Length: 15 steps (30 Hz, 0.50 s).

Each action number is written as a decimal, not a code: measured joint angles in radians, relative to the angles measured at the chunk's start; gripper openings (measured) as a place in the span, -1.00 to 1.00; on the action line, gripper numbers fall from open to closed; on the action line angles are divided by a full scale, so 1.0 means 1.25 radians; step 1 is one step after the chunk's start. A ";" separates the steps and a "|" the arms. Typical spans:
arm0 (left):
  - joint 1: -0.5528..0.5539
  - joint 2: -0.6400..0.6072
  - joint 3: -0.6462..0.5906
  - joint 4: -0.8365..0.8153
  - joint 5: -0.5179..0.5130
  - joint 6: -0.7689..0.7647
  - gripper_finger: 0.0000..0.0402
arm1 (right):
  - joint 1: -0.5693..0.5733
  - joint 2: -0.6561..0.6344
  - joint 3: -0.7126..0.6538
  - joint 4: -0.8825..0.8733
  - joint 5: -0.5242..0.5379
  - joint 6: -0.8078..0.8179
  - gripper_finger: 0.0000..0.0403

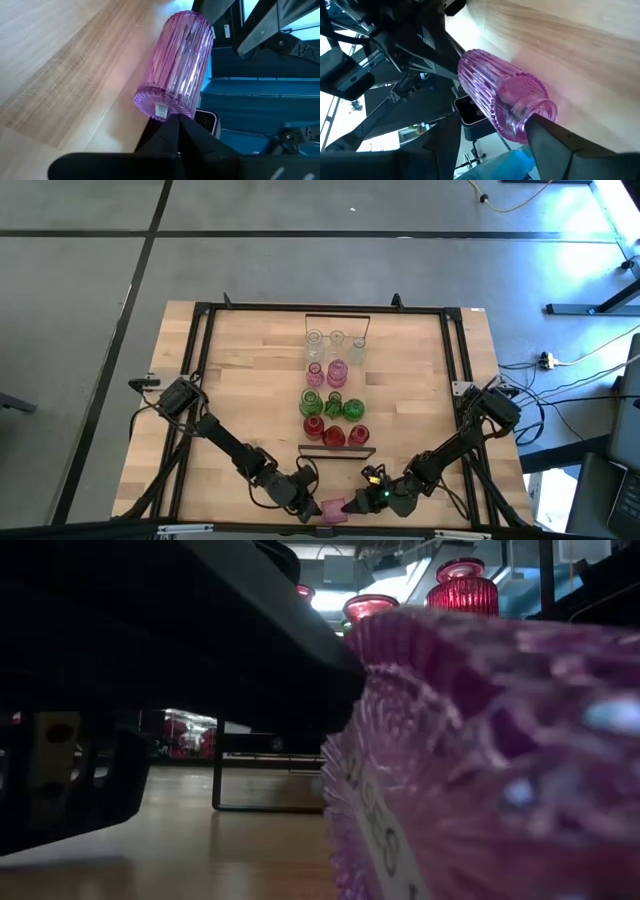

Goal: Sort vases onto shelf
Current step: Put the purple vase on the shelf aligned with the other purple vases

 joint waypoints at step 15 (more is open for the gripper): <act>0.015 0.001 0.000 -0.006 0.007 0.014 -1.00 | 0.002 0.000 0.000 0.030 0.026 -0.073 -0.74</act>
